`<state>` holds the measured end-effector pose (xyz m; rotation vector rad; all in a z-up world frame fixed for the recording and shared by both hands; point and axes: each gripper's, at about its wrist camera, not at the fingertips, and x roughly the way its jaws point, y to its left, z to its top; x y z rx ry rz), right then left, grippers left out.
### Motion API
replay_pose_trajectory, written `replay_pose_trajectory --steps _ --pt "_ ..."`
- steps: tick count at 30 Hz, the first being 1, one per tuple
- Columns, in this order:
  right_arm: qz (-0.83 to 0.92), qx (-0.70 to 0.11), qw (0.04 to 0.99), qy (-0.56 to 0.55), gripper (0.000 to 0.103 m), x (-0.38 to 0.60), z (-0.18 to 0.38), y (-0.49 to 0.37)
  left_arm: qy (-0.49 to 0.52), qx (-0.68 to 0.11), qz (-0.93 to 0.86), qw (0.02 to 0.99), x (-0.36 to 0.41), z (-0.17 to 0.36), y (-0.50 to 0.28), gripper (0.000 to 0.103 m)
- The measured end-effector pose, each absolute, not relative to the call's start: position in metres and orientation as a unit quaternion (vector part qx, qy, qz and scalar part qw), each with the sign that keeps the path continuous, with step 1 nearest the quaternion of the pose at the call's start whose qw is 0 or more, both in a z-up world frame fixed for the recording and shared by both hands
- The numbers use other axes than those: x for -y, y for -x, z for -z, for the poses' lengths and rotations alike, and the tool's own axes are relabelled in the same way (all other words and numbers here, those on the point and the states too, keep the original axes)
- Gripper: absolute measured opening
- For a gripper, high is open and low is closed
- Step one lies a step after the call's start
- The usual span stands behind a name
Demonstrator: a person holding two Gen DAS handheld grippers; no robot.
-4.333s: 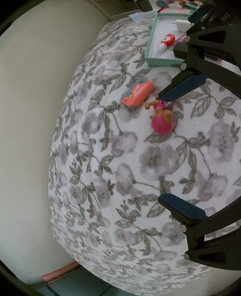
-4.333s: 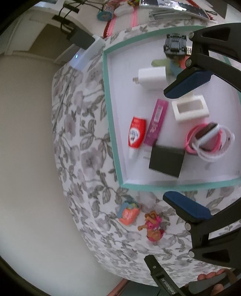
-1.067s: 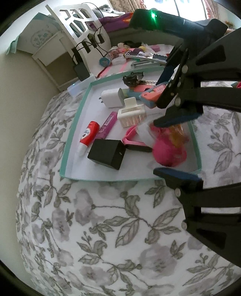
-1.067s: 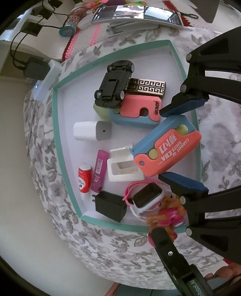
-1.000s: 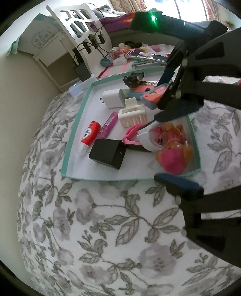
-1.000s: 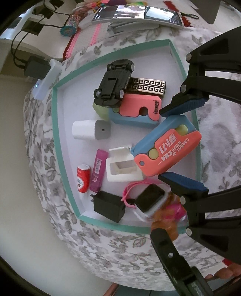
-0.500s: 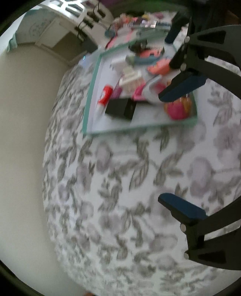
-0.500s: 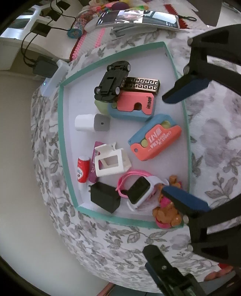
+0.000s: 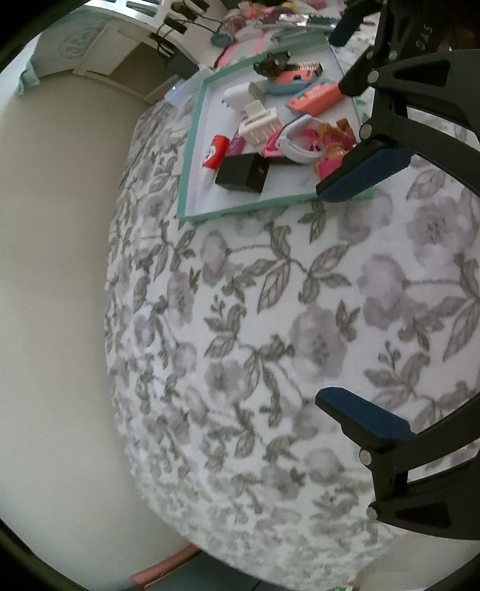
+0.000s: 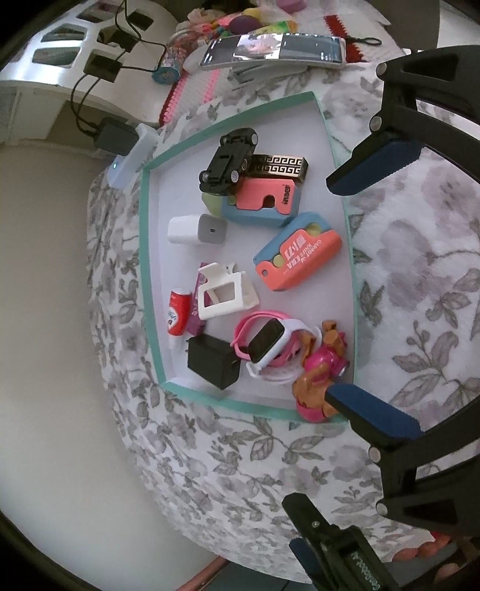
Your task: Organize rigid objects
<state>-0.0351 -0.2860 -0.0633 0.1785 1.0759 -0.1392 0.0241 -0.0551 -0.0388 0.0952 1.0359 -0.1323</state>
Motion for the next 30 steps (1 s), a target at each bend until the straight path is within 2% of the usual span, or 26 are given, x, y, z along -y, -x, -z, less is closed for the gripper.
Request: replay_pose_trajectory --steps 30 --pt "0.079 -0.481 0.868 -0.097 0.103 0.288 0.046 0.053 -0.065 -0.499 0.047 0.863 0.054 0.035 -0.016 0.1"
